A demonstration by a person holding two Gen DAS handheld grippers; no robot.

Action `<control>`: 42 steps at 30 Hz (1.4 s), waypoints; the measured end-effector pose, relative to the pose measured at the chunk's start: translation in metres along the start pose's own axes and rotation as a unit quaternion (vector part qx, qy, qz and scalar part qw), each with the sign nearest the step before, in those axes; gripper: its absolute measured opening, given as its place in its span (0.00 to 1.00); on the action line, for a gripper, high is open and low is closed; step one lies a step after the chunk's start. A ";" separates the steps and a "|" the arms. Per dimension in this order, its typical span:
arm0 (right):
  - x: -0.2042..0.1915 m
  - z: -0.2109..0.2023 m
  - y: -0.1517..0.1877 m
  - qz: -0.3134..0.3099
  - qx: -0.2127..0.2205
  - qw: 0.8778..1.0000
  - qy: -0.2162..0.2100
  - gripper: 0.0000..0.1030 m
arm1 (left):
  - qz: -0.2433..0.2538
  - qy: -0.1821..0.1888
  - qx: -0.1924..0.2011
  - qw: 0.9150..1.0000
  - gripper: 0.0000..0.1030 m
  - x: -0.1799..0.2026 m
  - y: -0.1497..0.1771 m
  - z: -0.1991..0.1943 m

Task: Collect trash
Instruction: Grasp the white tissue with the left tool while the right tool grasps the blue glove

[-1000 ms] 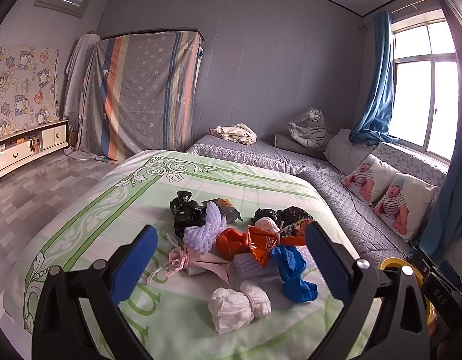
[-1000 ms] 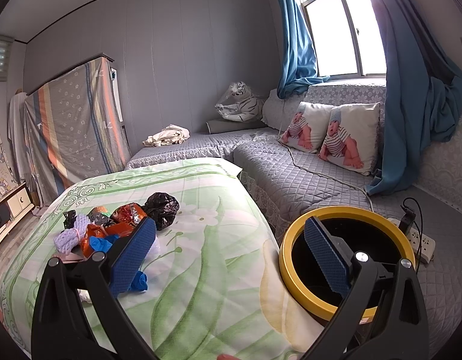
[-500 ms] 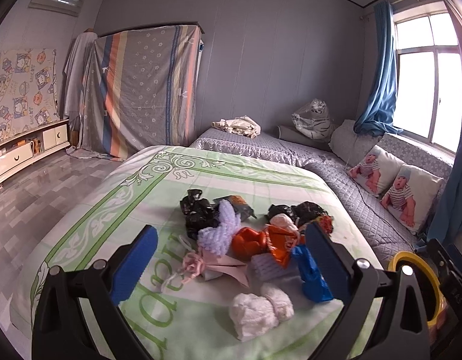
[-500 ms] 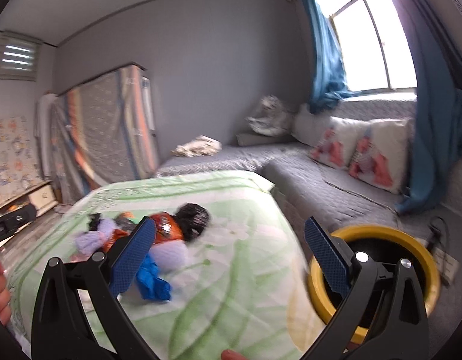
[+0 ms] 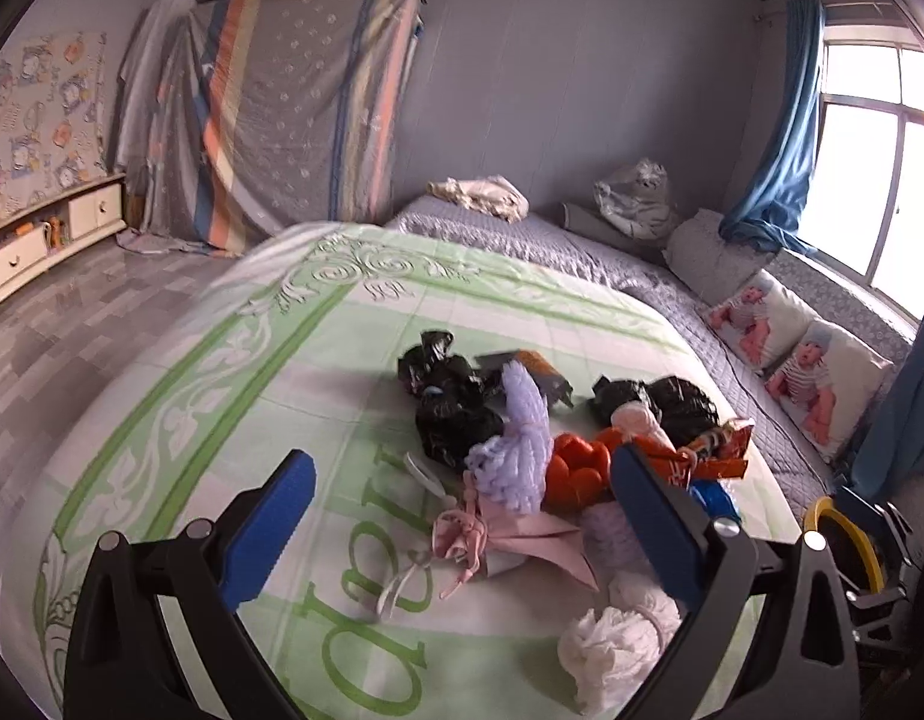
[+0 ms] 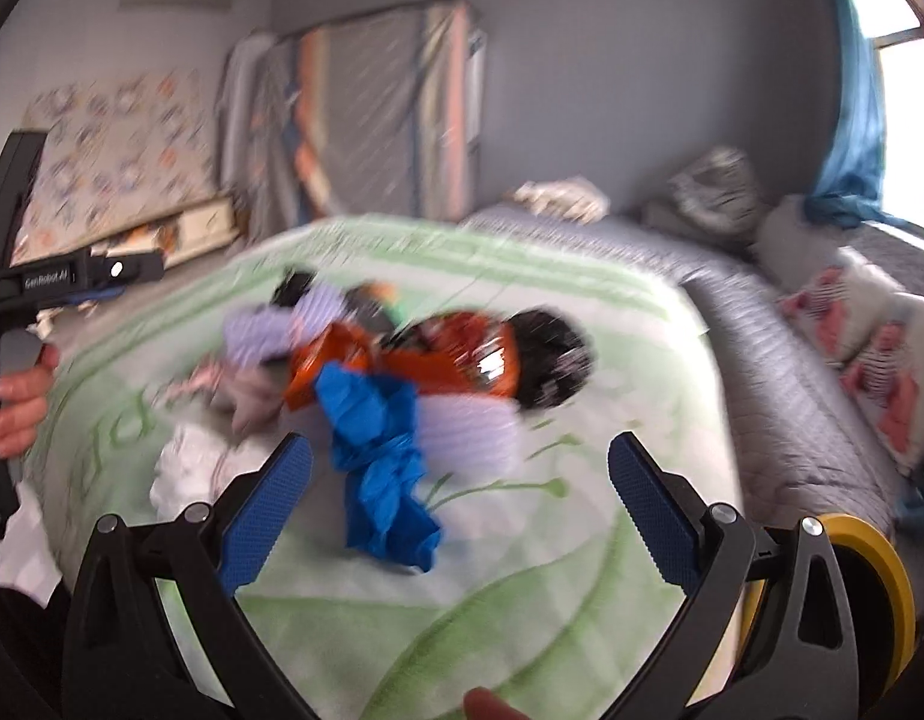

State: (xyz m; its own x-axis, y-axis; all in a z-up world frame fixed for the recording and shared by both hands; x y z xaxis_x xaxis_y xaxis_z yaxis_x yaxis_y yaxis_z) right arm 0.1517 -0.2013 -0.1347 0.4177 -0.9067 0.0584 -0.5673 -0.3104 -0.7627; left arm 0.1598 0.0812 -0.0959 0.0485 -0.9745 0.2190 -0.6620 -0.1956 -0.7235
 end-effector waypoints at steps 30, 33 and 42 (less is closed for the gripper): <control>-0.025 0.054 0.004 -0.047 -0.180 0.973 -0.139 0.53 | 0.218 0.159 -0.130 0.954 0.75 0.087 0.091 0.030; -0.023 0.060 0.005 -0.043 -0.193 0.970 -0.138 0.51 | 0.227 0.153 -0.139 0.952 0.73 0.090 0.093 0.039; -0.018 0.079 0.010 -0.011 -0.220 0.961 -0.168 0.32 | 0.240 0.157 -0.175 0.942 0.47 0.100 0.104 0.051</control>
State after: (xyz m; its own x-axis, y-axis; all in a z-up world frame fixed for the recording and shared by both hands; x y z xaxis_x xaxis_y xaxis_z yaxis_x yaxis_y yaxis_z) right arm 0.1944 -0.1654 -0.1948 0.5969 -0.7781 -0.1956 -0.7699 -0.4868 -0.4126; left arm 0.1338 -0.0425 -0.1827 -0.5060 -0.8504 0.1439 -0.7604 0.3611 -0.5398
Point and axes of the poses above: each gripper's, at about its wrist camera, not at the fingertips, and z roughly the way its jaws point, x to its right, y to its underside, the point moved 8 cm from there along z, roughly the way its jaws point, and after that the axes turned 10 degrees about -x, right-handed, at the moved point
